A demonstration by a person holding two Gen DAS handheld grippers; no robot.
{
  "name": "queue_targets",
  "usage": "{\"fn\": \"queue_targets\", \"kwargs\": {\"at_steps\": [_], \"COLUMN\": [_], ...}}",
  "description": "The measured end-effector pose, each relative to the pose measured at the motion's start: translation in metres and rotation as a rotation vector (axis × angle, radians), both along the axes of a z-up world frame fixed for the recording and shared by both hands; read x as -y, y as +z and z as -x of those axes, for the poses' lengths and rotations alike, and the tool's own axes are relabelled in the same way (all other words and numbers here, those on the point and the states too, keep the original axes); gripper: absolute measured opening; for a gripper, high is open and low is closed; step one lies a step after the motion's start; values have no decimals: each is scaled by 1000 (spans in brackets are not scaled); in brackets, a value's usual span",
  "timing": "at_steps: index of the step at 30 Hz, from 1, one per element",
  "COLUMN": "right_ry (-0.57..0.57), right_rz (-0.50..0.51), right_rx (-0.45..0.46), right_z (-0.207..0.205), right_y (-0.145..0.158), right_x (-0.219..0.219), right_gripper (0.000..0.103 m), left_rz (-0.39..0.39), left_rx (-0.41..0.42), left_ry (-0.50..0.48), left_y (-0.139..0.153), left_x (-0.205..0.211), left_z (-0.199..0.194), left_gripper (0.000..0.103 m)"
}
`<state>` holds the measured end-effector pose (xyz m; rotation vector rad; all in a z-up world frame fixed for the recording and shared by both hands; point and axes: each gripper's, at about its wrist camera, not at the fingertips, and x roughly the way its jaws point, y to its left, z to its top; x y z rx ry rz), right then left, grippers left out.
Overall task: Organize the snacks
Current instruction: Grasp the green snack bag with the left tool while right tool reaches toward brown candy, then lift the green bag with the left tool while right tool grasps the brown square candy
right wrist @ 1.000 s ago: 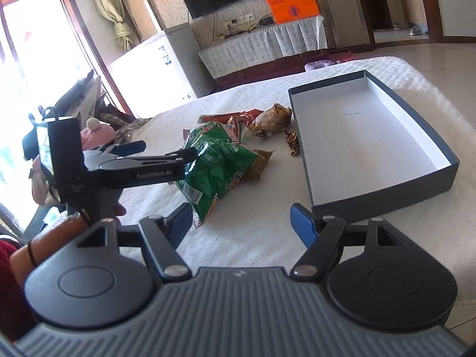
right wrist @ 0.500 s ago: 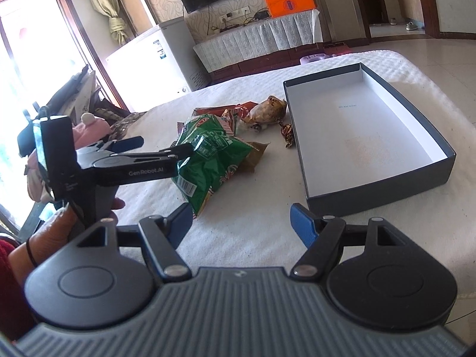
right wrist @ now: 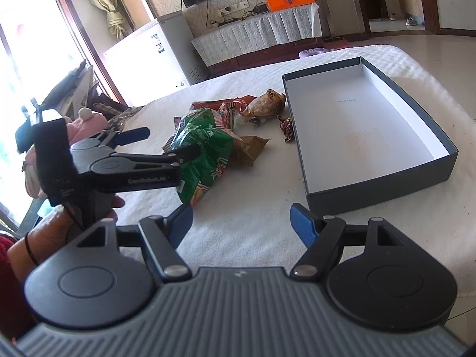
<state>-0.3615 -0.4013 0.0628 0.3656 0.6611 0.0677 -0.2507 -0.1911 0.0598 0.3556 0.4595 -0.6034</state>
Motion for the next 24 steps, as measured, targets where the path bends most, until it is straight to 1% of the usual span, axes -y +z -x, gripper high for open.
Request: {"fn": "queue_targets", "kwargs": {"at_steps": [6,8,9,10,11,13,16,17,20,23,24], "right_ry": [-4,-3,-3,-2,-2,0,7,11,31,58,64], "right_rz": [-7,-7,-7,-6,-7,-6,-2,1,23,27,29], "right_rx": [1,1,2,5,7,11,13,12,1,0,0], "right_z": [1,1,2,2,2,3,2,1,-2,-6,-7], "right_y": [0,0,0,0,1,2,3,3,4,7,7], "right_x": [2,1,1,1,1,-1,-4,-5,-13,-18,-19], "right_gripper": [74,74,74,74,74,74,74,74,74,74,74], "left_rz": [-27,-47,-55,-48,-24,29,94,98,77,39,28], "left_rx": [-12,-17,-11,-13,-29,-66,-116,-117,-99,-63,-57], "left_ry": [-98,-100,-85,-74,-72,-56,-50,-51,-56,-53,-50], "left_y": [-13,-18,-19,-19,-17,-14,-10,-9,-9,-12,-13], "left_x": [19,24,25,24,19,10,-4,-8,-8,-2,0], "left_z": [7,6,5,4,2,-4,-10,-9,-4,2,1], "left_gripper": [103,92,82,76,74,61,58,58,57,61,65]}}
